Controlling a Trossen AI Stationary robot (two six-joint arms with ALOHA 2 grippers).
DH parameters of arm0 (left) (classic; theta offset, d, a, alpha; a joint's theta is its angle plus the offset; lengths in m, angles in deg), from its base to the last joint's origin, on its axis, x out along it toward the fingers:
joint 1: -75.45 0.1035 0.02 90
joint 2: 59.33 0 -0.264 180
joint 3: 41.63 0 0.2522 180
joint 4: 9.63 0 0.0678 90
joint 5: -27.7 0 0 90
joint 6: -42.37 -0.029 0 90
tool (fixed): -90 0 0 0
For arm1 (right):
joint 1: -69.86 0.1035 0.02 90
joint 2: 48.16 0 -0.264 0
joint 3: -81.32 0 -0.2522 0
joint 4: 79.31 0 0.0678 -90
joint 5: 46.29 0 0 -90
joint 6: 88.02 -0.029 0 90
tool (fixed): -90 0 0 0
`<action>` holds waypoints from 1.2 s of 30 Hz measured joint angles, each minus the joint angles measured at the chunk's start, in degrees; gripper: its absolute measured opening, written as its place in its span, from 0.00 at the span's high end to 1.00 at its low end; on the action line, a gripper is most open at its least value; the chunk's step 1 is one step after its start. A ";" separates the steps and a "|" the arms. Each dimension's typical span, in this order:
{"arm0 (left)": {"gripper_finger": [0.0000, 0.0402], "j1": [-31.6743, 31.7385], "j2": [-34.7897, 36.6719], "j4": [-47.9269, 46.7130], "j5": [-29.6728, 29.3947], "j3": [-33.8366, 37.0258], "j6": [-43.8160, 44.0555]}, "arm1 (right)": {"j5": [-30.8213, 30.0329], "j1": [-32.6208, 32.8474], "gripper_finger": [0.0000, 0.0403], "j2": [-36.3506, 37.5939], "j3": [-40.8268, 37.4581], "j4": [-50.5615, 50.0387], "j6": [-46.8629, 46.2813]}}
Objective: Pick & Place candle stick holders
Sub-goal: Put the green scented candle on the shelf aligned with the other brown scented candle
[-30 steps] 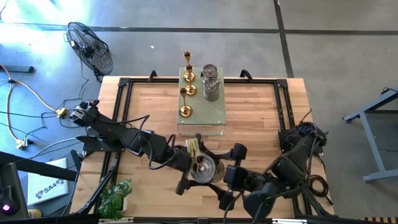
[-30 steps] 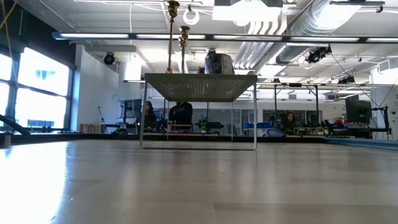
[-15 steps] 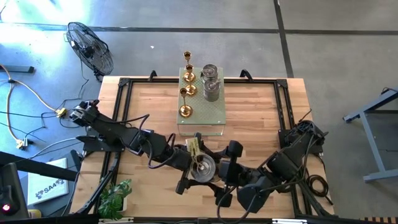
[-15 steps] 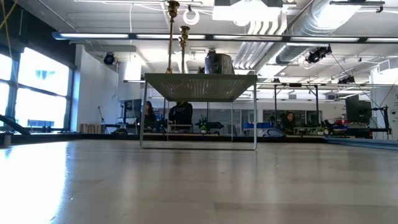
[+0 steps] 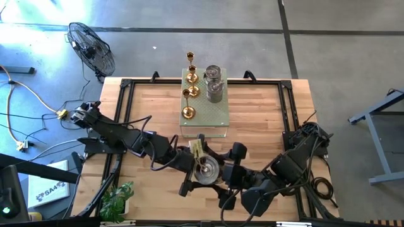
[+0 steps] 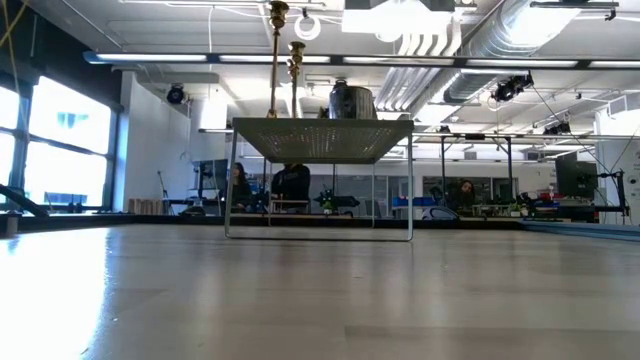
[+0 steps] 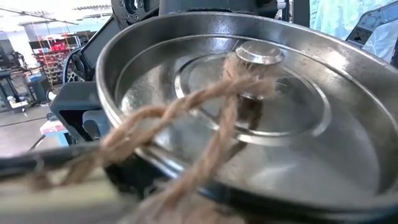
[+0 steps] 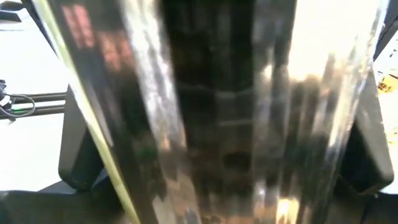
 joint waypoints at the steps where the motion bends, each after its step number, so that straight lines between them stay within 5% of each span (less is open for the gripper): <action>1: 0.06 0.00 0.00 0.00 -0.03 0.00 0.09 | -0.09 0.00 0.12 0.00 0.00 -0.09 0.06; 14: 0.03 -0.04 -0.10 1.53 -1.52 0.00 2.93 | -0.46 -0.15 0.11 0.00 0.04 -1.73 -0.08; 25: 0.02 -0.13 3.96 14.48 0.57 -0.21 2.69 | -0.43 -0.23 0.11 0.09 0.09 -3.59 -0.48; 36: 0.02 -1.35 10.43 9.45 1.49 -0.10 2.94 | -5.70 2.48 0.10 4.45 -0.04 -4.01 4.86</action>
